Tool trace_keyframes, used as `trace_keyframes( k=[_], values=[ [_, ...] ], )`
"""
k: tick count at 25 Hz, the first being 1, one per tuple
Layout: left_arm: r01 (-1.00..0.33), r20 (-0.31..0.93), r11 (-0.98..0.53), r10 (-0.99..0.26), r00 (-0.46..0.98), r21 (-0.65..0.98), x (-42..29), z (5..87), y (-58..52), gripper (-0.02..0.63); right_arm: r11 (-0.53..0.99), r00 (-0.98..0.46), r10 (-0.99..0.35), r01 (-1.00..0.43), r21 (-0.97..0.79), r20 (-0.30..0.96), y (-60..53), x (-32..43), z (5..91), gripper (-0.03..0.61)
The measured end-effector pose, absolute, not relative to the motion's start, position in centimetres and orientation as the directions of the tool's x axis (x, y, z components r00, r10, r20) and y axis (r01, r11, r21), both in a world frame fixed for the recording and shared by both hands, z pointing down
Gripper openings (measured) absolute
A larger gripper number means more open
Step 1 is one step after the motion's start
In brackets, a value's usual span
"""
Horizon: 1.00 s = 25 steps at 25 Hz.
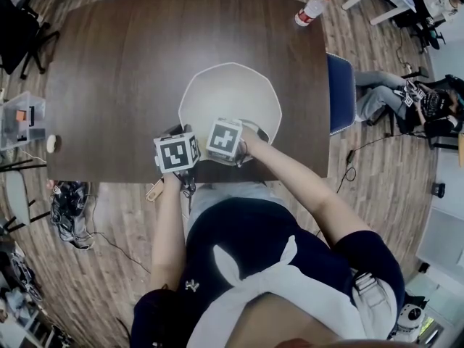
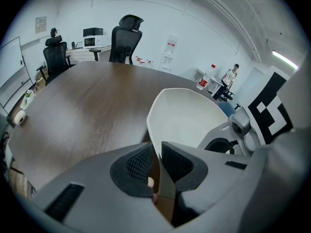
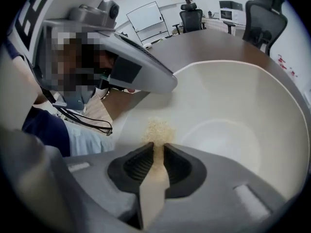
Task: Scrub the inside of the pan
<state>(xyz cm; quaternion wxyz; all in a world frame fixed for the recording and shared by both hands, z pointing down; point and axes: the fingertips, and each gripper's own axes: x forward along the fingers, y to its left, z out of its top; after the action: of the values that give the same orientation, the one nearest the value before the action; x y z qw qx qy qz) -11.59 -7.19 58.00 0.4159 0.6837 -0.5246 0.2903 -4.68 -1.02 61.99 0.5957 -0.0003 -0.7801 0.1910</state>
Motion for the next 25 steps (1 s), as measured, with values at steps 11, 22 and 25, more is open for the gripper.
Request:
trace_keyframes(
  k=[11,22,25],
  values=[
    [-0.954,0.828,-0.112,-0.475,0.298,0.279,-11.3,58.2,-7.3,0.064,0.977,-0.412,0.089,-0.14,-0.16,0.907,-3.8,-7.5,62.5,0.061],
    [-0.947,0.824,-0.119,-0.469,0.319,0.299,-11.5,57.9,-7.2,0.064,0.979,-0.431,-0.001,-0.185,-0.087,0.902,-6.2,-8.3,62.9,0.061],
    [-0.946,0.821,-0.118,-0.472,0.32,0.301,-11.5,58.1,-7.2,0.064,0.982,-0.434,-0.022,-0.18,-0.063,0.9,-6.8,-8.5,63.1,0.061]
  ],
)
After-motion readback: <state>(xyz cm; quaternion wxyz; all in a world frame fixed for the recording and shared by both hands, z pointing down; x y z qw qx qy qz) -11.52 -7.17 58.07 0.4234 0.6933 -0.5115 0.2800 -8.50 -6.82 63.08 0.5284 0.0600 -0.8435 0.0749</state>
